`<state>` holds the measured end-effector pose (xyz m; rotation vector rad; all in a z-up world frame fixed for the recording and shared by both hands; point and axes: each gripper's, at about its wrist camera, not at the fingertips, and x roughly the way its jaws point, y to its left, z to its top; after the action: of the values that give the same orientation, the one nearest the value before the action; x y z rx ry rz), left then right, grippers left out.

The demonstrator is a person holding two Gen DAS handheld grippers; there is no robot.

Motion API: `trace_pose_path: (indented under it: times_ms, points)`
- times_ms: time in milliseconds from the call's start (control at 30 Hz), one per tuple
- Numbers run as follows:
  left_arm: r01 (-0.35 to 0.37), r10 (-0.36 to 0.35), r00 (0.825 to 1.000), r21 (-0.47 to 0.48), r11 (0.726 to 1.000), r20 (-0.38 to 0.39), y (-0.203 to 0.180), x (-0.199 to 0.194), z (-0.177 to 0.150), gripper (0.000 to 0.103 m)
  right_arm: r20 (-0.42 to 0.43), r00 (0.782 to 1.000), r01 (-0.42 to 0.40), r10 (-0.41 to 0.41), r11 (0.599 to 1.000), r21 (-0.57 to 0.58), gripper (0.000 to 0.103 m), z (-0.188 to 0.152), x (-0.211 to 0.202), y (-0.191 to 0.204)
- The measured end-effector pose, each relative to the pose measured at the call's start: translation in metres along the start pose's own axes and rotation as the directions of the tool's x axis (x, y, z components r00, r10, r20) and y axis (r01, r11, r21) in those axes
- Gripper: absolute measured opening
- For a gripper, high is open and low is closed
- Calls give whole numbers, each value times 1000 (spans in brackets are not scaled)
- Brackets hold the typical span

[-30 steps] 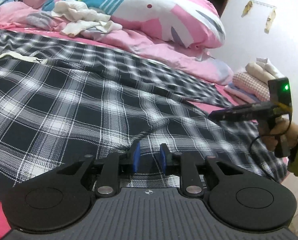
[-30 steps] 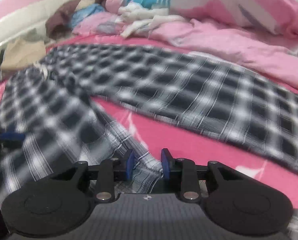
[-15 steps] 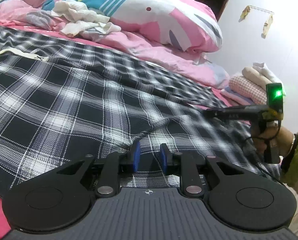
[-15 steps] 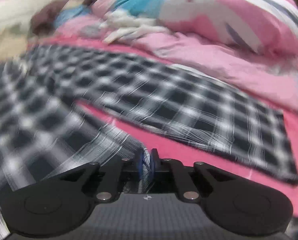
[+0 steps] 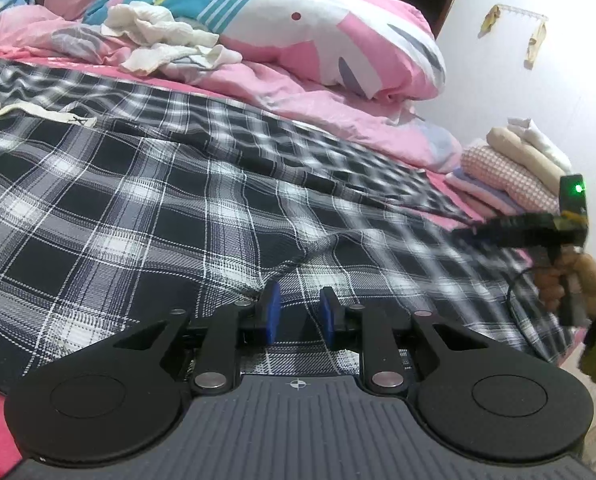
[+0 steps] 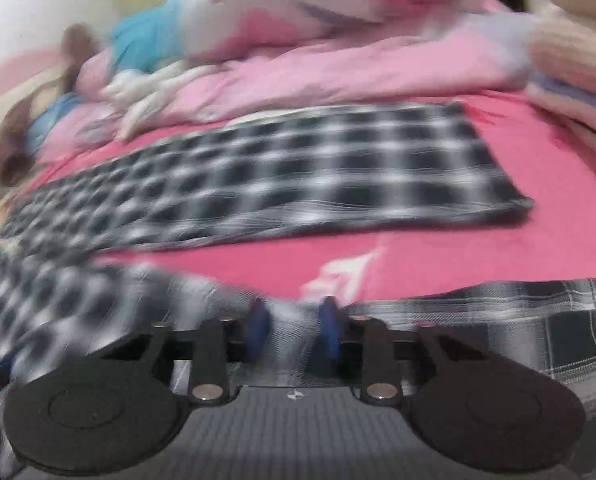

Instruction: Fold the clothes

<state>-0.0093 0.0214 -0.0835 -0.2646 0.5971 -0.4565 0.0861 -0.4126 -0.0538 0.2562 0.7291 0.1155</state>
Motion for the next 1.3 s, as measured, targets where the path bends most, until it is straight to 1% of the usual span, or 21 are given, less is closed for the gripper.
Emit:
trace_pose_path:
  times_ms: [67,133,200,267,333,400,433,467,500,533,567,633,700,867,933,1033,1067,1133,1200,1267,1300]
  points:
    - [-8,8,1000,9,1000,-4,-1,0,1,21,50,987,153,-156,987,58,28,12,1,-14]
    - [-16,17,1000,15,1000,-7,-3,0,0,21,80,976,192,-203,974,120,28,15,-16,-28]
    - [-23,23,1000,14,1000,-6,-4,-1,0,21,109,988,94,-113,981,167,28,8,-44,-39]
    - [-29,29,1000,16,999,-8,-5,-1,0,21,107,994,-14,-2,988,152,29,-3,-64,-43]
    - [-36,36,999,22,999,-15,-6,-1,1,21,72,997,-40,32,994,106,29,-13,-68,-47]
    - [-43,44,999,28,999,-25,-7,0,2,21,59,996,64,-73,988,142,29,-15,-63,-73]
    - [-47,48,998,23,999,-33,-8,0,4,22,70,988,119,-135,974,194,25,-14,-61,-92]
    - [-52,53,998,17,999,-41,-8,0,5,22,78,977,173,-198,954,247,15,-13,-60,-112]
    - [-57,57,997,12,998,-48,-8,1,7,22,92,969,192,-231,928,319,12,-13,-65,-126]
    - [-63,63,996,5,998,-55,-9,1,8,22,109,962,188,-250,897,400,14,-15,-74,-138]
    - [-70,69,996,-2,998,-61,-10,1,8,22,122,957,190,-263,887,420,17,-17,-82,-139]
    - [-84,83,994,-10,996,-70,-11,0,9,22,148,948,206,-282,897,391,18,-21,-99,-128]
    - [-99,98,992,-15,995,-78,-13,-1,9,22,171,952,186,-252,926,329,21,-30,-113,-110]
    - [-140,140,985,6,990,-99,-22,-3,10,25,181,982,41,-55,996,84,30,-62,-130,-36]
    - [-148,148,983,9,989,-107,-24,-3,11,28,173,985,8,0,999,-51,30,-79,-127,0]
    - [-161,162,980,14,987,-119,-28,-3,11,32,152,987,-24,60,973,-229,41,-101,-120,48]
    - [-167,168,978,20,986,-123,-29,-2,11,32,142,988,-16,55,964,-265,42,-108,-119,57]
    - [-177,179,976,27,984,-127,-32,-2,10,33,103,994,56,-23,945,-322,43,-126,-114,65]
    - [-179,181,975,29,983,-129,-33,-3,9,37,120,989,121,-86,937,-327,47,-145,-126,62]
    - [-177,180,975,35,984,-133,-35,-4,8,43,98,983,174,-153,944,-282,62,-155,-142,55]
    - [-176,179,975,37,984,-134,-36,-5,8,45,77,977,210,-197,944,-255,64,-158,-151,51]
